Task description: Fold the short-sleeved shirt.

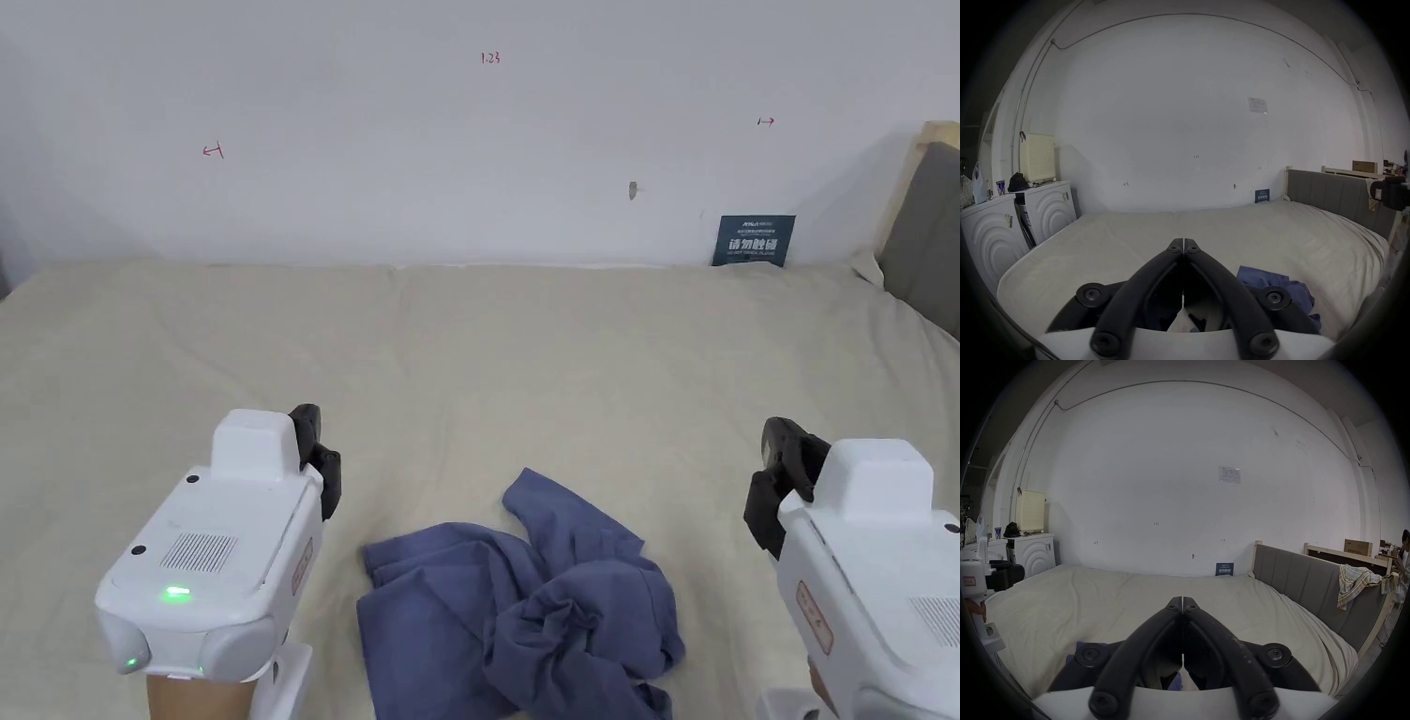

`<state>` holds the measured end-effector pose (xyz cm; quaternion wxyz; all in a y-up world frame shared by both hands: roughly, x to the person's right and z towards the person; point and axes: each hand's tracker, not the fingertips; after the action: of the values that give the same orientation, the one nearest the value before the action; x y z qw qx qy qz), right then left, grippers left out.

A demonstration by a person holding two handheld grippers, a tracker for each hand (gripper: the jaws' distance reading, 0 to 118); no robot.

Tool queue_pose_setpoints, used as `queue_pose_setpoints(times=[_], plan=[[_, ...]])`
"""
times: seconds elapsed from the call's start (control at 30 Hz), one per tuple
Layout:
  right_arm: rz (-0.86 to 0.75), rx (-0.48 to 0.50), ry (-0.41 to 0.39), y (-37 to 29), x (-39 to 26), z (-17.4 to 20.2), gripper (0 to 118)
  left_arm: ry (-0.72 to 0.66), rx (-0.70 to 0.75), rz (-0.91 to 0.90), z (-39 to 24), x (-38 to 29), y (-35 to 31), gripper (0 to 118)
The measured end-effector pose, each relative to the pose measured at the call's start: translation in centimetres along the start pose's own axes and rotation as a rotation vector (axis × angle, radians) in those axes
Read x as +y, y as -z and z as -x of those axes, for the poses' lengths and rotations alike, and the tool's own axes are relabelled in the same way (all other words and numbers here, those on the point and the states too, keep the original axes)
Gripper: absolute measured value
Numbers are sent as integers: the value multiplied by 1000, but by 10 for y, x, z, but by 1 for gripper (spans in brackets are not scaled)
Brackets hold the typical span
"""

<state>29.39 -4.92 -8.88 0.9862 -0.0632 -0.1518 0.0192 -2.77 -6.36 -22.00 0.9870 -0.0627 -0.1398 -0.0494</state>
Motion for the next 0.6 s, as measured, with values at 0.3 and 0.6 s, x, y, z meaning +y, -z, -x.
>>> queue_pose_setpoints(times=[0.3, 0.6], plan=[[27, -5, 4, 12, -9, -3, 1, -174, -123, 400, 6, -22, 58, 0], [89, -5, 9, 34, -28, -9, 1, -271, -148, 781, -6, -116, 123, 44]])
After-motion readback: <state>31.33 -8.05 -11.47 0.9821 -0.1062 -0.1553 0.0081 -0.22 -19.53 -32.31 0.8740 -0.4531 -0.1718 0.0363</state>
